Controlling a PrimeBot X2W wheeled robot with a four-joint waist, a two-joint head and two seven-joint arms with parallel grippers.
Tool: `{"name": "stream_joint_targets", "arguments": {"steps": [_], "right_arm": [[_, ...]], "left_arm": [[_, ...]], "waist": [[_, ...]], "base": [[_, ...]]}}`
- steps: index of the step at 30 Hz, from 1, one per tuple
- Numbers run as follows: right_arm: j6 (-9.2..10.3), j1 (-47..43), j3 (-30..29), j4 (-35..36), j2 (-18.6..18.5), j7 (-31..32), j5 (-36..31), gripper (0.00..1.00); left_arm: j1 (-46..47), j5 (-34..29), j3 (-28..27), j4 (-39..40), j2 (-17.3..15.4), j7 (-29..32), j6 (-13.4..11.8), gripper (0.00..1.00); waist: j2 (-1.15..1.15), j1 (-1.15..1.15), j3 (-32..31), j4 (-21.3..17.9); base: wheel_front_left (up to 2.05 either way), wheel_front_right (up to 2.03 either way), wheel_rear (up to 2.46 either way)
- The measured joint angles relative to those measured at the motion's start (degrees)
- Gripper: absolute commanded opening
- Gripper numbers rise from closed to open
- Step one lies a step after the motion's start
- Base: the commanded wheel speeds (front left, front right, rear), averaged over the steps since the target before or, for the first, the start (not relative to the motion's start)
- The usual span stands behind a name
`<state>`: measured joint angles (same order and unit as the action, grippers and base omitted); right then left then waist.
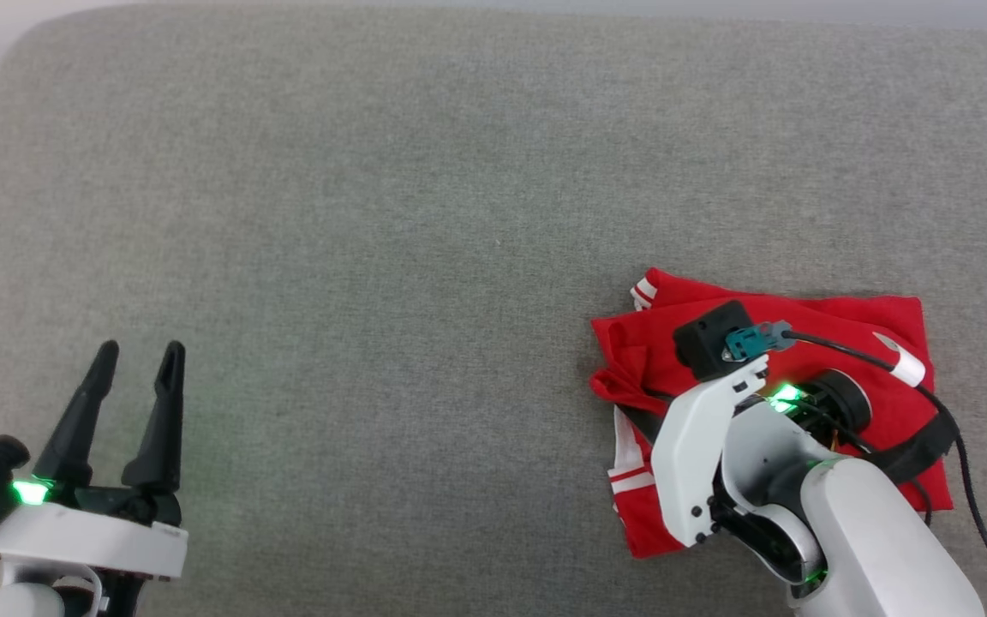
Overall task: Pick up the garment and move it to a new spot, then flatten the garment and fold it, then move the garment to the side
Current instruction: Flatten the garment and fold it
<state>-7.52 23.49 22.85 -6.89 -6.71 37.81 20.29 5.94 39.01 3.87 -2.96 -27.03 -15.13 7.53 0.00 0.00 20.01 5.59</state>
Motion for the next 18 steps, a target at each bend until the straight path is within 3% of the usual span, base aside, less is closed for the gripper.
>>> {"name": "stream_joint_targets", "arguments": {"steps": [1, 2, 4, 5, 18], "right_arm": [[0.0, 0.3, 0.3, -0.5, 0.0, -0.6, 0.3, 0.0], [0.0, 0.6, 0.7, -0.8, 0.0, -1.1, 0.7, 0.07], [0.0, 0.6, 0.9, -1.1, 0.2, -2.4, 1.6, 0.83], [0.0, 0.6, 0.9, -1.0, 0.3, -3.0, 2.4, 1.0], [0.01, 0.3, -4.3, 2.9, -5.8, -14.6, 5.9, 1.0]], "left_arm": [[0.0, 0.0, -0.1, 0.0, 0.0, 0.0, 0.0, 1.0], [0.0, 0.0, -0.1, 0.0, 0.0, 0.0, 0.0, 1.0], [-0.1, -0.1, 0.0, -0.1, 0.0, 0.0, 0.0, 1.0], [-0.3, -0.2, 0.1, -0.1, 0.0, 0.0, 0.0, 1.0], [-3.1, -0.8, 1.9, -2.1, -0.4, 0.0, 0.0, 1.0]], "waist": [[0.0, 0.0, -0.1, -0.1], [0.0, 0.0, -0.3, -0.3], [0.0, 0.0, -0.7, -0.8], [0.0, 0.0, -0.9, -1.0], [0.0, 0.0, -5.4, -4.5]], "base": [[0.0, 0.0, 0.0], [0.0, 0.0, 0.0], [0.0, 0.0, 0.0], [0.0, 0.0, 0.0], [0.0, 0.0, 0.0]]}}
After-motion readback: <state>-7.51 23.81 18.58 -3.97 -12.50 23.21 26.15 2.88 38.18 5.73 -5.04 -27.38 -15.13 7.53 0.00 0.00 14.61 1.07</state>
